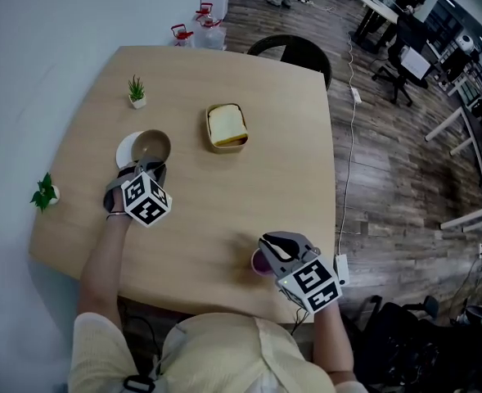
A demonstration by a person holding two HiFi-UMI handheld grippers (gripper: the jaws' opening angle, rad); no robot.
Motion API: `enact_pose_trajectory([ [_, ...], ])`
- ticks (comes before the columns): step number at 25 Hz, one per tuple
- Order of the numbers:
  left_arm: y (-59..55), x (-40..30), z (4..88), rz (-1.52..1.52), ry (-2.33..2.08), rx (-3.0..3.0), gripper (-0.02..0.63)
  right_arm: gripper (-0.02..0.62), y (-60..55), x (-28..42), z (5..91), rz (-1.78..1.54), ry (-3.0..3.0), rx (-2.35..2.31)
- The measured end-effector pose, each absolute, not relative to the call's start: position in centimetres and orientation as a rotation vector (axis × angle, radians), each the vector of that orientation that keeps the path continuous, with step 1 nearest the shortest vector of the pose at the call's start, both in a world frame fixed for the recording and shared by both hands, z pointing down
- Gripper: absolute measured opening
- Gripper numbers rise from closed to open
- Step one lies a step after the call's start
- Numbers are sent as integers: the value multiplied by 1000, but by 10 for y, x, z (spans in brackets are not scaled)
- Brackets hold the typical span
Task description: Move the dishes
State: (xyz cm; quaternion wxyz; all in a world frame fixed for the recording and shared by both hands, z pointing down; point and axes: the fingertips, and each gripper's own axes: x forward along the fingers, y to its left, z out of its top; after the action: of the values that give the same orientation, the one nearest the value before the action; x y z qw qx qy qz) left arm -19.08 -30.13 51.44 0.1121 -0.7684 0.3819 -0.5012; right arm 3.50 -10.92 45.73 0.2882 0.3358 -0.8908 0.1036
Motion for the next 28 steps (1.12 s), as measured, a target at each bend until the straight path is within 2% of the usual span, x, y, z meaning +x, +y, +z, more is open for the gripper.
enact_pose_trajectory([
  [15,-205,-71,499,-1328,622,-2394,31,42,-94,60,466,312,-2320,969],
  [28,-154,-20,533,-1321,335,-2375,32,41,-84,78,475,353,-2293,1023],
])
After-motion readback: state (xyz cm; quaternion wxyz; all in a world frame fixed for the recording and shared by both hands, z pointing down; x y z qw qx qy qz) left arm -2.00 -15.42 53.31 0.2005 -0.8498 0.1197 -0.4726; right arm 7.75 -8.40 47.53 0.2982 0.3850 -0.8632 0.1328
